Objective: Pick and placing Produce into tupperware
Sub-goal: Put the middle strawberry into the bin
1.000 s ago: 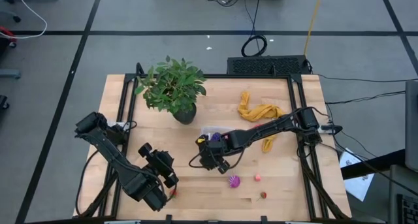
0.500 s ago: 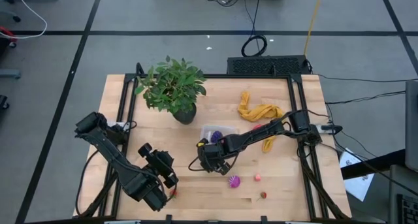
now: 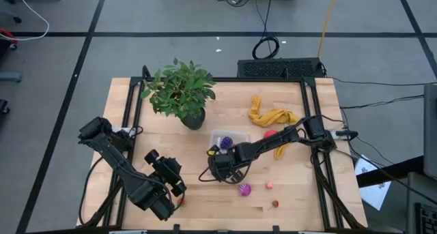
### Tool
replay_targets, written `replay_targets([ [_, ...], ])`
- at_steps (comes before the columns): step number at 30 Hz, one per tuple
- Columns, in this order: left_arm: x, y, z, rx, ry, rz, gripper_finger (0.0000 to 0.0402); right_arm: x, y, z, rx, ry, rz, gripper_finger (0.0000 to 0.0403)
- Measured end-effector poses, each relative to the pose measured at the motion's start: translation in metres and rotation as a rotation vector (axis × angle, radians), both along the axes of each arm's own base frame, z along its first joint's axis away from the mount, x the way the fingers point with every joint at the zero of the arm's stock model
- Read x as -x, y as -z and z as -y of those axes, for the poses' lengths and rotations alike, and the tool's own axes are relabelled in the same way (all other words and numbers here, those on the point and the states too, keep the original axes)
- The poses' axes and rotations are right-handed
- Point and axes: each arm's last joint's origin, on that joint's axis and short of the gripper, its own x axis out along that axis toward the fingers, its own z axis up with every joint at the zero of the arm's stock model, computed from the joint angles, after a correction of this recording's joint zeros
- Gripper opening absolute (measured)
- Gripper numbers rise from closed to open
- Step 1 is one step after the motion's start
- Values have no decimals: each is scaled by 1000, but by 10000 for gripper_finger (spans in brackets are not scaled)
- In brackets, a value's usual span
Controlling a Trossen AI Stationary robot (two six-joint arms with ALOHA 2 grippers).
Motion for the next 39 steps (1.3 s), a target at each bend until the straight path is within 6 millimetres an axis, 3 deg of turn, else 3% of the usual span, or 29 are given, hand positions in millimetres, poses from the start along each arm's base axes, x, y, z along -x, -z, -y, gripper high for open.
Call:
replay_targets([
  [39,-1,0,1,6,0,7,177,13,-5,-20,80,23,-89,189],
])
